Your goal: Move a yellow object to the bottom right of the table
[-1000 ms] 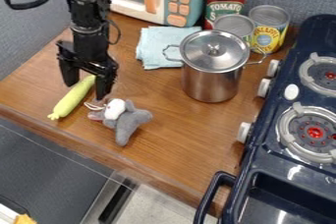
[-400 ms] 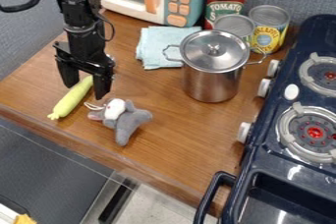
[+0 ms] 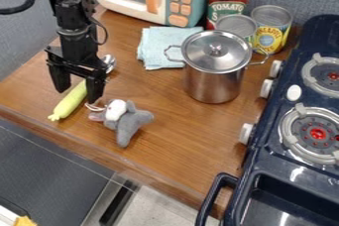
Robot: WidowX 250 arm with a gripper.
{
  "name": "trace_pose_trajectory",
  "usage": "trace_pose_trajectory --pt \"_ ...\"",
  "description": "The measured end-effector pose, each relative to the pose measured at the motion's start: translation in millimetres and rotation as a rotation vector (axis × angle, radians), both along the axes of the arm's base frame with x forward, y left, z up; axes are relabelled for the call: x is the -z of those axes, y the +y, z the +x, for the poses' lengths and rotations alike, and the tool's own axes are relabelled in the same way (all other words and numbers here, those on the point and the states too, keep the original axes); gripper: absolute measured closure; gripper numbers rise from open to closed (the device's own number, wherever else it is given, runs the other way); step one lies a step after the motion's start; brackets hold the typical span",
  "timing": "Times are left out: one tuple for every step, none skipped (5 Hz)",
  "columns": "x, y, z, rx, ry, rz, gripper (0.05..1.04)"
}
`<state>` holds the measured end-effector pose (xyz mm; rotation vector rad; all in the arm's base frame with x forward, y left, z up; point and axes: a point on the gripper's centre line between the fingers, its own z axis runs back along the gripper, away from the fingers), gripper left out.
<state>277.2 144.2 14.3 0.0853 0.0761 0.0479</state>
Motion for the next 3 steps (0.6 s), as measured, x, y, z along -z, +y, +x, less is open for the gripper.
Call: trace_pose_trajectory --pt "4.8 -0.8 -0.4 -0.001 0.011 -0.009 0.154" --pt "6.0 -5.3 4.0 -0.003 -0.028 -0.032 0.46" --pt "-1.6 -10.2 8.8 0.015 -0.064 -0.031 0.713"
